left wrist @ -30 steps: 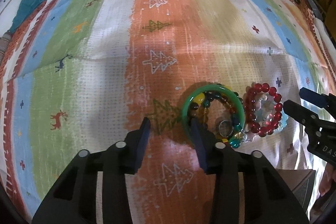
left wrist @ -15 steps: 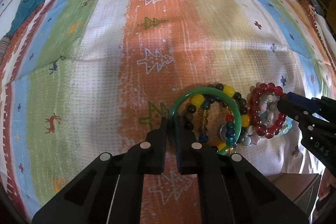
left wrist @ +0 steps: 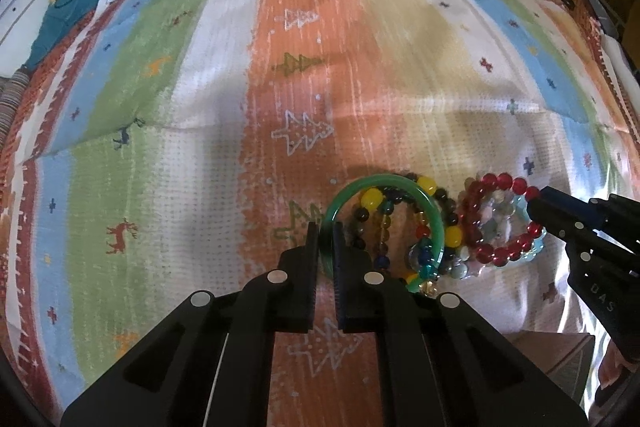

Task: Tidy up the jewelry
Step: 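Lift the green bangle and red bracelet and carry both over the tin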

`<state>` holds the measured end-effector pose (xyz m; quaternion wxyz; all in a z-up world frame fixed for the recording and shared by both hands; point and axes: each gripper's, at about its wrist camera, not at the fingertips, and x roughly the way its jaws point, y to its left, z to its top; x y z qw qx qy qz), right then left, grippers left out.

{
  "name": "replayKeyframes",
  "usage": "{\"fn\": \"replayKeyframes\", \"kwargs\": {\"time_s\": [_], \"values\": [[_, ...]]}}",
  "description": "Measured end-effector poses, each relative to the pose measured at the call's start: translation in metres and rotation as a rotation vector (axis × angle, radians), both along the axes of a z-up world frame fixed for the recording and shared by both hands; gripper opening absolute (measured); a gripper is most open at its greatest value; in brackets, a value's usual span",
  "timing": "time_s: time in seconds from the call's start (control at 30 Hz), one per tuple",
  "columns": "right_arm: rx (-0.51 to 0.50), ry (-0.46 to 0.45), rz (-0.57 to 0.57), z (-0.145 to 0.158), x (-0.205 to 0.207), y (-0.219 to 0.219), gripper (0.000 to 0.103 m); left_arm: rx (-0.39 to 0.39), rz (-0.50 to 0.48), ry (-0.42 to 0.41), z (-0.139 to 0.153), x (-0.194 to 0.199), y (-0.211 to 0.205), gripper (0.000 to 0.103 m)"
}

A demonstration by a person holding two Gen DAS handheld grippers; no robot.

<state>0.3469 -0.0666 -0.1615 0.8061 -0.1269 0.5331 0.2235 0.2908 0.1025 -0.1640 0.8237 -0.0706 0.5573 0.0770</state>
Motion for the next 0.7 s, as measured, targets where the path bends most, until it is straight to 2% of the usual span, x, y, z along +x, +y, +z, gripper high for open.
{"fn": "replayKeyframes", "kwargs": {"time_s": [0.23,0.7], "values": [[0.017,-0.039,0.005,0.016,-0.009,-0.002,0.014,0.002,0.004,-0.008,0.007,-0.007,-0.002,0.006],[0.073,-0.143,0.002,0.064,-0.024,-0.011,0.014,-0.001,0.039,-0.078,0.043,-0.028,0.004,0.006]]}}
